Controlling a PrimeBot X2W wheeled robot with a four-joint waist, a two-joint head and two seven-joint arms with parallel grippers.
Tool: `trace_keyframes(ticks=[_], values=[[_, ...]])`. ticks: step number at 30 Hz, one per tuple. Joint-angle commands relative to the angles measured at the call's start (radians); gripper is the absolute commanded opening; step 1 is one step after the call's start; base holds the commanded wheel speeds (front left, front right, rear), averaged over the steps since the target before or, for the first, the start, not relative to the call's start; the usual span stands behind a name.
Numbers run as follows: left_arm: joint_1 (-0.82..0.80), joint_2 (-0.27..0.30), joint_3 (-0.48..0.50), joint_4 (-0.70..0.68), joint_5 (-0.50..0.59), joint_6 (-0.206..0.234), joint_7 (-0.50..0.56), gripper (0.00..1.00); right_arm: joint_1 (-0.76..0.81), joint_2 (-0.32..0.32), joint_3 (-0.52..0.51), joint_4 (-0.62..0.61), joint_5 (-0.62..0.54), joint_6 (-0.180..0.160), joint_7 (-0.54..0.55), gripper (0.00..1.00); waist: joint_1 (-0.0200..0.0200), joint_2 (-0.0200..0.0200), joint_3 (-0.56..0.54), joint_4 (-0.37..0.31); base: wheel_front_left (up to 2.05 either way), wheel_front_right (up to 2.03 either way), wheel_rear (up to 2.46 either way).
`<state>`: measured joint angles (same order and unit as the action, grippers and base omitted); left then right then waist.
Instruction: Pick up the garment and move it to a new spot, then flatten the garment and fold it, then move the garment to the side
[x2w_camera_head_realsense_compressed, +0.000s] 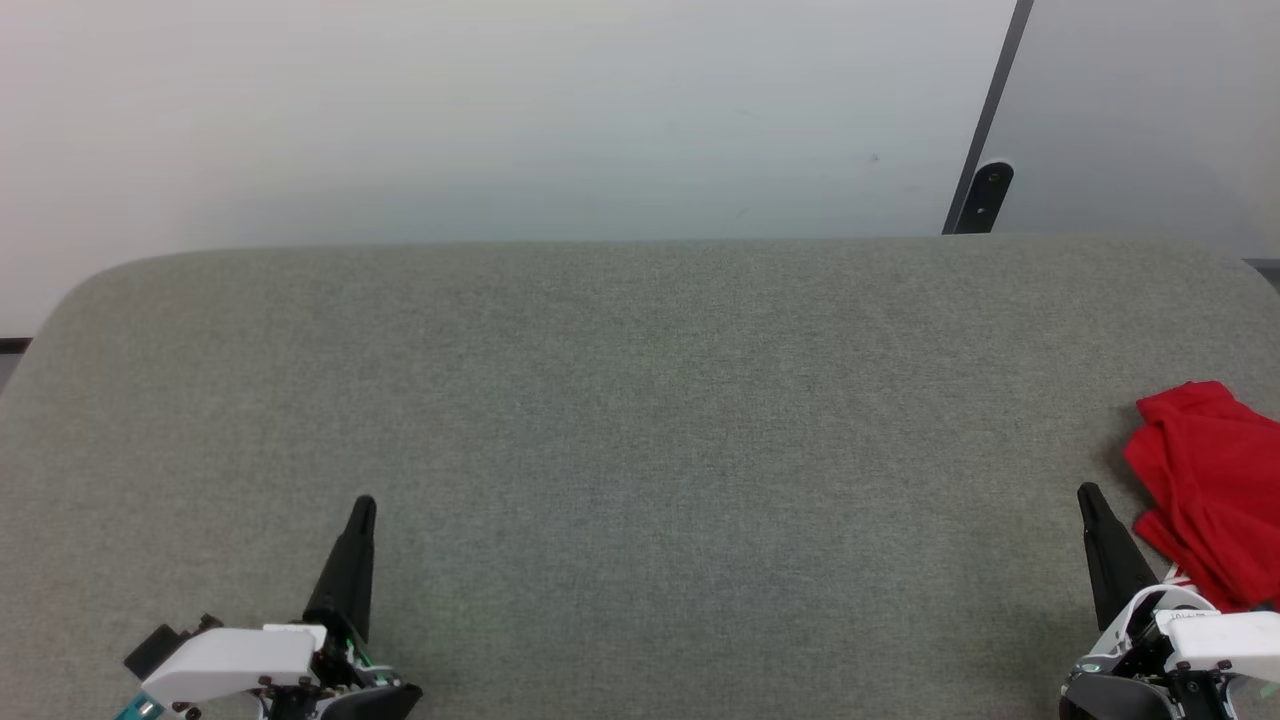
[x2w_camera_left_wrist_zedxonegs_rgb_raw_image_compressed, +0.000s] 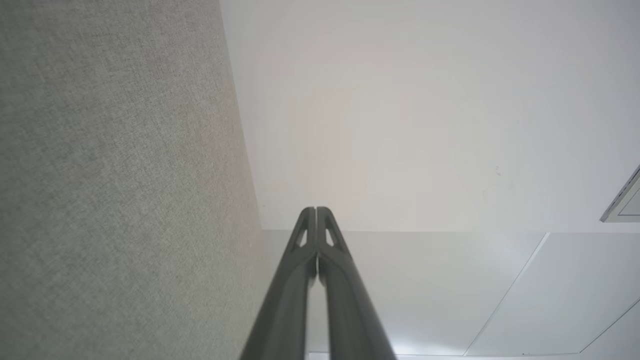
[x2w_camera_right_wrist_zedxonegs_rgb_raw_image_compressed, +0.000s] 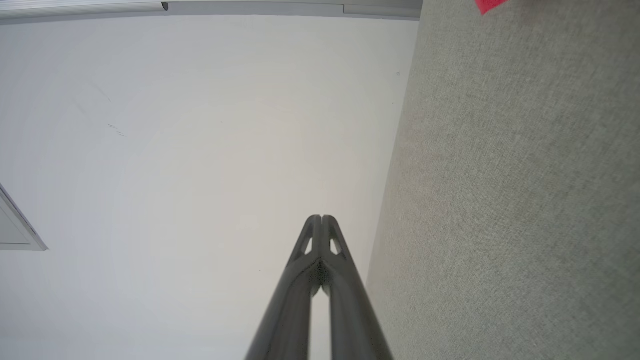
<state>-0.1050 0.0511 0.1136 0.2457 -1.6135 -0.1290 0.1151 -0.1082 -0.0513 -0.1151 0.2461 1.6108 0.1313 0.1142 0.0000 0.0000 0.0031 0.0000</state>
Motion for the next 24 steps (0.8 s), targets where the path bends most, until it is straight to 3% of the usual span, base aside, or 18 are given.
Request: trace_keyframes(ticks=[1,24], values=[[-0.011,-0.002,0.004,0.001,0.002,-0.005,0.002,0.0,-0.003,0.003,0.001,0.0,0.004,-0.001,-0.002,0.0,0.0,0.0,0.0,0.0,0.0,0.0,0.0],[-0.011,-0.002,0.004,0.001,0.003,-0.005,0.002,0.0,-0.003,0.003,0.001,0.0,0.004,-0.001,-0.002,0.0,0.0,0.0,0.0,0.0,0.0,0.0,0.0]])
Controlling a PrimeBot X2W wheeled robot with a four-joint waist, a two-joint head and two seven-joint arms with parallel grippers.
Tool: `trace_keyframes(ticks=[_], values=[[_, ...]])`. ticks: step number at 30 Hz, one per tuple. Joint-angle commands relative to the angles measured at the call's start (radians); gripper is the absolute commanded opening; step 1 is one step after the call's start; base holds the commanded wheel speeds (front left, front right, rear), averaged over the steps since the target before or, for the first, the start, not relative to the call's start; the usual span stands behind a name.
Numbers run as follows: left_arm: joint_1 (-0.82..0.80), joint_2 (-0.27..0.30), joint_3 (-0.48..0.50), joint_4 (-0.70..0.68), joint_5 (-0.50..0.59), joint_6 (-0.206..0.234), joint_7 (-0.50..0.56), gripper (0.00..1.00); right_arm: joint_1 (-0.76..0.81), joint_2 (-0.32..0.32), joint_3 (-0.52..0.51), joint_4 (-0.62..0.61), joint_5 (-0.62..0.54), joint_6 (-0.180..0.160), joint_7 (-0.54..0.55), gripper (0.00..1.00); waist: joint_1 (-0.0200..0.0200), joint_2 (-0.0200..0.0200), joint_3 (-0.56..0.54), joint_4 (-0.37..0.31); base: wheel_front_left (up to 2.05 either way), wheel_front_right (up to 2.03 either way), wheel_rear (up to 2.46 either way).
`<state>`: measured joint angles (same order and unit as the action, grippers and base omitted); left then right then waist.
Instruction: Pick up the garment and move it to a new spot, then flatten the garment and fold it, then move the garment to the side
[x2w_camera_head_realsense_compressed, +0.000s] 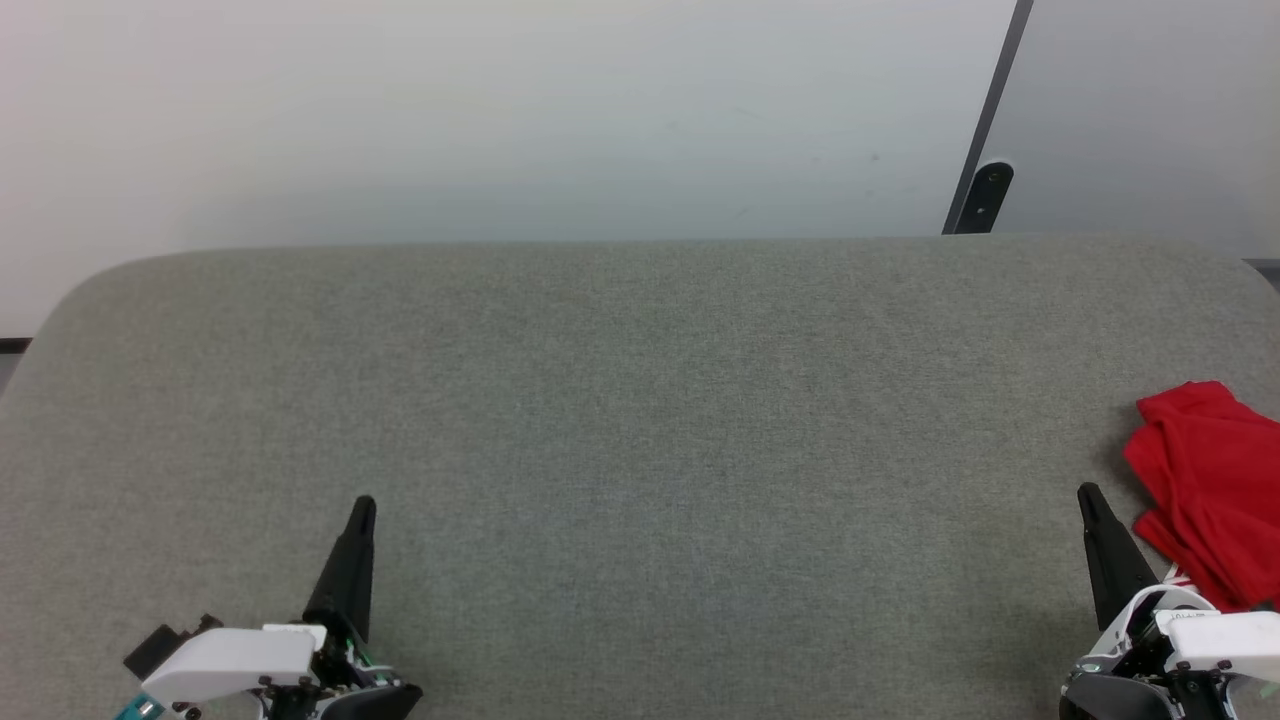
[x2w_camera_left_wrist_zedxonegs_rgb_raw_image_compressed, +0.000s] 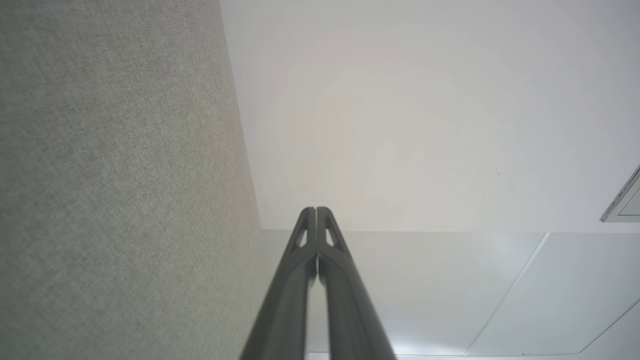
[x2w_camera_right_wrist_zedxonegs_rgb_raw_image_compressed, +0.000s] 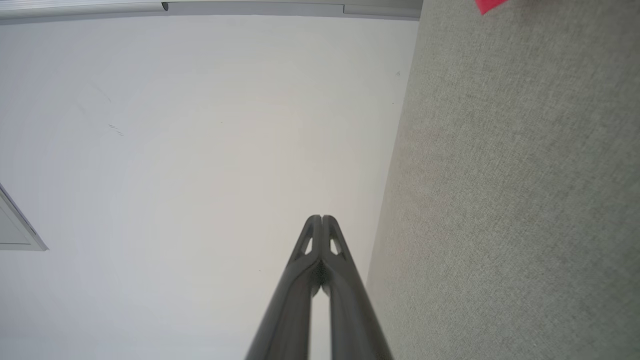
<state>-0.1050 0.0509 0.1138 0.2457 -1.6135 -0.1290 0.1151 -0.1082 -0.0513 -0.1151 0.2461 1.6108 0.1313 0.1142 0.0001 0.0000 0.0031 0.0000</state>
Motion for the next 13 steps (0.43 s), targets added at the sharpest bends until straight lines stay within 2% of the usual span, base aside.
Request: trace_keyframes(ticks=[1,13], values=[[-0.011,-0.001,0.003,0.001,0.003,-0.005,0.002,0.0,-0.003,0.003,0.001,0.0,0.004,-0.001,-0.002,0.0,-0.0001,0.0,0.0,0.0,0.0,0.0,0.0],[-0.011,-0.001,0.003,0.001,0.003,-0.005,0.003,0.0,-0.003,0.003,0.001,0.0,0.004,-0.001,-0.002,0.0,-0.0001,0.0,0.0,0.0,0.0,0.0,0.0]])
